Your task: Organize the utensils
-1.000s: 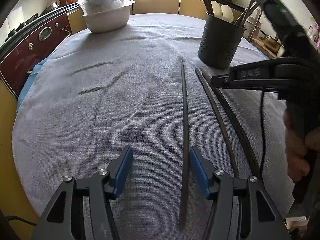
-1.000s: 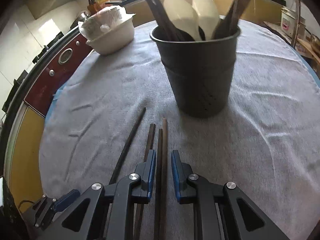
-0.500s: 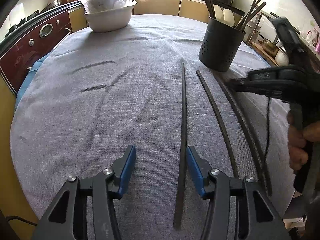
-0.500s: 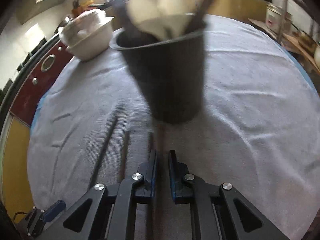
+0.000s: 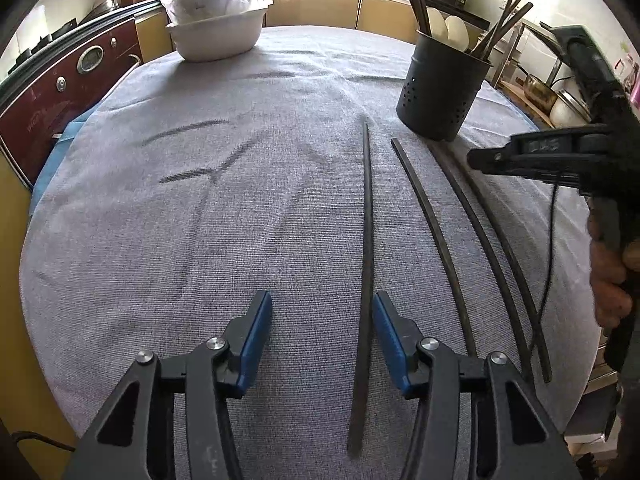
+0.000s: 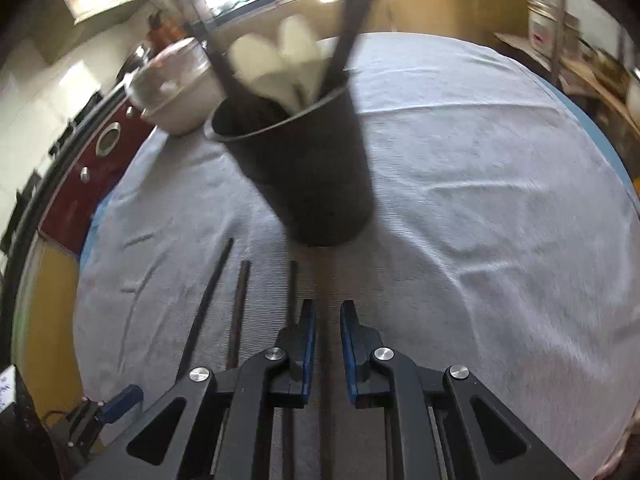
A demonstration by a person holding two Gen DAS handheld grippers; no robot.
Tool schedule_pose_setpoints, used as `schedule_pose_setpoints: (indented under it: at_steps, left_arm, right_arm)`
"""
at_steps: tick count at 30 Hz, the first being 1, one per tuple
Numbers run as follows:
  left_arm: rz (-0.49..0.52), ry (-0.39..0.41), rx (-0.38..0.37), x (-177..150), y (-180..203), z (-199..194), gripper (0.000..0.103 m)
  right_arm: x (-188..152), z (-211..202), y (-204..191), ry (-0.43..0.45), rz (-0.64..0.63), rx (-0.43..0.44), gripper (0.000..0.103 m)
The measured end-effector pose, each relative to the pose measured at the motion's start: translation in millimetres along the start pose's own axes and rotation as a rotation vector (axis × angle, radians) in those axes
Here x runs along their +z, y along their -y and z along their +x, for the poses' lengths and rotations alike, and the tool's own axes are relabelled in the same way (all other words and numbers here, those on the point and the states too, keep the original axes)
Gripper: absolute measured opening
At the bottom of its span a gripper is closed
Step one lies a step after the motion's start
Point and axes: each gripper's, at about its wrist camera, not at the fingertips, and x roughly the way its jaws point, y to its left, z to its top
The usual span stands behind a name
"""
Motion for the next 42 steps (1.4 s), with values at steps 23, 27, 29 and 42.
schedule_pose_setpoints:
  at_steps: [23,27,29,42]
  left_arm:
    - [0.132,-0.152,0.035,136.8,35.7,87.4,0.054]
    - [0.148,-0.120,0.037,136.5,32.7,86.7,0.041]
    - [0.160,-0.100,0.020,133.1,32.2,84.4,0.012]
    - [0.080,0.064,-0.101,104.0,21.2,8.6,0.005]
  right_arm:
    - [22.2,27.3,-15.9,-0.073,-0.085,-0.076,0.009]
    - [14.8,20.4,-2.2,-0.075,-0.069,-0.042,0.009]
    - [9.9,15.9,4.7,-0.077,-0.065,-0.041,0.008]
    - [-14.7,-57.4,42.7,0.089,-0.016,0.096,0.006]
